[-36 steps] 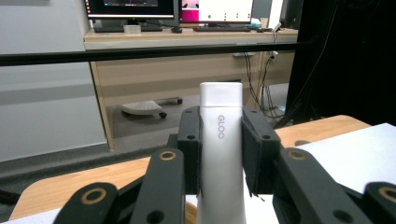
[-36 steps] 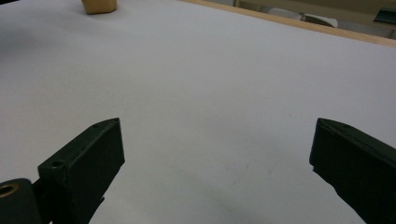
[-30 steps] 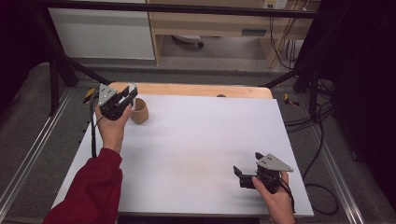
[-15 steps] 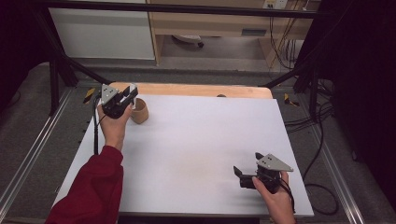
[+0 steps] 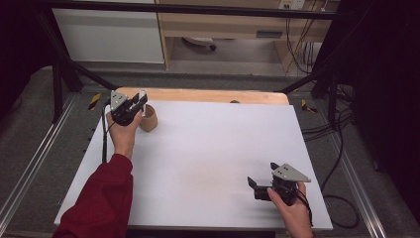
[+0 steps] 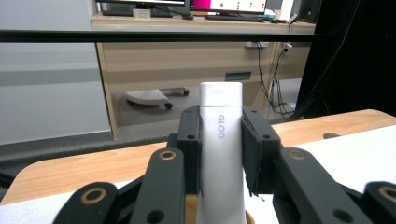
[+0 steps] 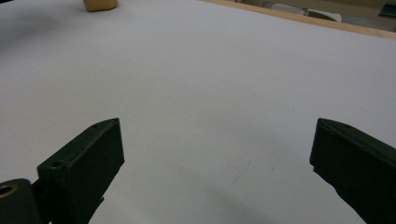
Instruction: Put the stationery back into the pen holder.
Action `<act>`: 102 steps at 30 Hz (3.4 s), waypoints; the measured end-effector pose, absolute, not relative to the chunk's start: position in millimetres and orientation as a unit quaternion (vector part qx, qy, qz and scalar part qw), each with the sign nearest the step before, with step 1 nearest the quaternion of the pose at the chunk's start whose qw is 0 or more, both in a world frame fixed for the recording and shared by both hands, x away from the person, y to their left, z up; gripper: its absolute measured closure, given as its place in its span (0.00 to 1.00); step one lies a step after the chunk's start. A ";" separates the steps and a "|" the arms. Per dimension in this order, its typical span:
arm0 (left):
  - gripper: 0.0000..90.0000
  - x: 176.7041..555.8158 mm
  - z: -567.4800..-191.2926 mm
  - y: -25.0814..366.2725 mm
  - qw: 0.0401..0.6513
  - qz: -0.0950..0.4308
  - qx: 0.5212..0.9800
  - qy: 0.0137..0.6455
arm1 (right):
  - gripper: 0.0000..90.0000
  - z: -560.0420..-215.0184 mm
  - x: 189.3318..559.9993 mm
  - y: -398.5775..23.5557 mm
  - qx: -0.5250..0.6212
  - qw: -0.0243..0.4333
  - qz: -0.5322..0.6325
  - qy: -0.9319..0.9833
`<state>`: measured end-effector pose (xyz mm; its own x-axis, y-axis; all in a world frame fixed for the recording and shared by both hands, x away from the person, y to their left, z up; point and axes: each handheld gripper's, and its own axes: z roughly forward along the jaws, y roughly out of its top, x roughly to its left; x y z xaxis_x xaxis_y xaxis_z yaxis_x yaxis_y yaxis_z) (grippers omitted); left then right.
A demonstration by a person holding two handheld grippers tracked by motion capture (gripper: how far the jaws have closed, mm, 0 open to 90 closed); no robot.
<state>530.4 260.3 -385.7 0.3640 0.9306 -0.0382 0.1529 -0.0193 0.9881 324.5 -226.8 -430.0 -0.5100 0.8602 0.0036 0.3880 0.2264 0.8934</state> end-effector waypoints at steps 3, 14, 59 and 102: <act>0.79 532.3 -387.6 259.1 0.546 0.357 0.618 0.438 | 0.04 -429.8 324.4 -226.9 0.422 0.258 0.458 0.739; 0.79 540.3 -398.4 257.6 0.544 0.354 0.619 0.442 | 0.04 -430.8 325.0 -227.3 0.424 0.255 0.457 0.739; 0.06 519.9 -373.7 249.3 0.555 0.362 0.616 0.425 | 0.03 -431.0 324.6 -224.9 0.424 0.251 0.456 0.741; 0.02 415.7 -347.9 263.7 0.573 0.354 0.632 0.383 | 0.03 -429.1 323.4 -223.7 0.413 0.264 0.462 0.739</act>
